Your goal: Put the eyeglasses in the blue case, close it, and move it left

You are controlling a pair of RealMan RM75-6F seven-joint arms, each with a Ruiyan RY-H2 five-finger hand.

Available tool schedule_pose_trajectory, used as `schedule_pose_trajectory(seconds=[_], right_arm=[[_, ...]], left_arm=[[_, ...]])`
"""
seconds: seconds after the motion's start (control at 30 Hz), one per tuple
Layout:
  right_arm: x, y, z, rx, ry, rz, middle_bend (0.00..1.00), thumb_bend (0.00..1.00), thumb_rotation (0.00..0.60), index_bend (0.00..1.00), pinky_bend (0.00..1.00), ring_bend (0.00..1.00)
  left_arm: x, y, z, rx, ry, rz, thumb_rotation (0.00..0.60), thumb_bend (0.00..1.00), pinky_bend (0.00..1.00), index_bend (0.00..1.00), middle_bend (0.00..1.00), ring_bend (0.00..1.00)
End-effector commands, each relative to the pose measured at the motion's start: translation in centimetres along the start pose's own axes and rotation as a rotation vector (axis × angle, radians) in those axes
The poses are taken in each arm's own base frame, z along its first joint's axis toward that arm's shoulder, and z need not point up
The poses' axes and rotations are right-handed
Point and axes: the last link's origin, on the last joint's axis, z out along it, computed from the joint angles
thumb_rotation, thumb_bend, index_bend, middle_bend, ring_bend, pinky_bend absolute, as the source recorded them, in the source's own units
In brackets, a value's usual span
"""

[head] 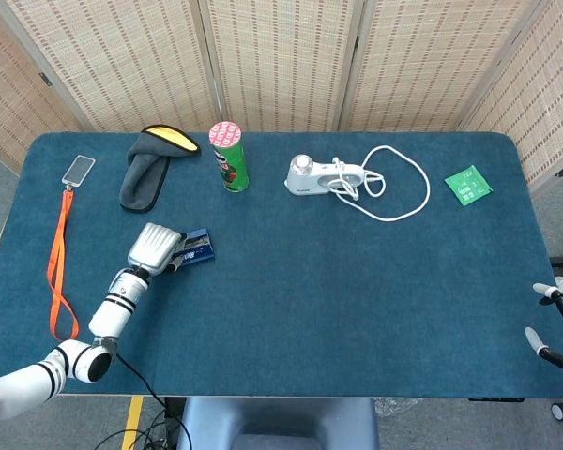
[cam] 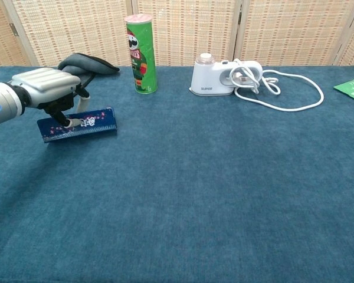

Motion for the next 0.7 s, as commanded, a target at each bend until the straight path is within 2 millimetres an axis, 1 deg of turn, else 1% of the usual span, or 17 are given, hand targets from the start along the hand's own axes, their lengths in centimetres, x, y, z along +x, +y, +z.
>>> schedule_pose_trajectory(seconds=[0.03,0.47,0.7], right_arm=[[0.0,0.0,0.0,0.0,0.001,-0.001,0.41,0.27,0.6,0.25,0.26,0.37],[0.1,0.1,0.0,-0.009,0.0,-0.008,0.41,0.27,0.6,0.25,0.26,0.37],[0.1,0.2,0.0,-0.017,-0.004,-0.012,0.41,0.27,0.6,0.25,0.26,0.37]], left_arm=[[0.3,-0.2,0.6,0.014,-0.002,0.006,0.6,0.39,0.94,0.6,0.98,0.89],[1.0,-1.9,3.6,0.11,-0.03,0.055,0.6,0.39,0.94,0.6,0.98,0.89],[1.3,-2.4,4.6,0.149,-0.023,0.069,0.6,0.39,0.94,0.58,0.98,0.89]])
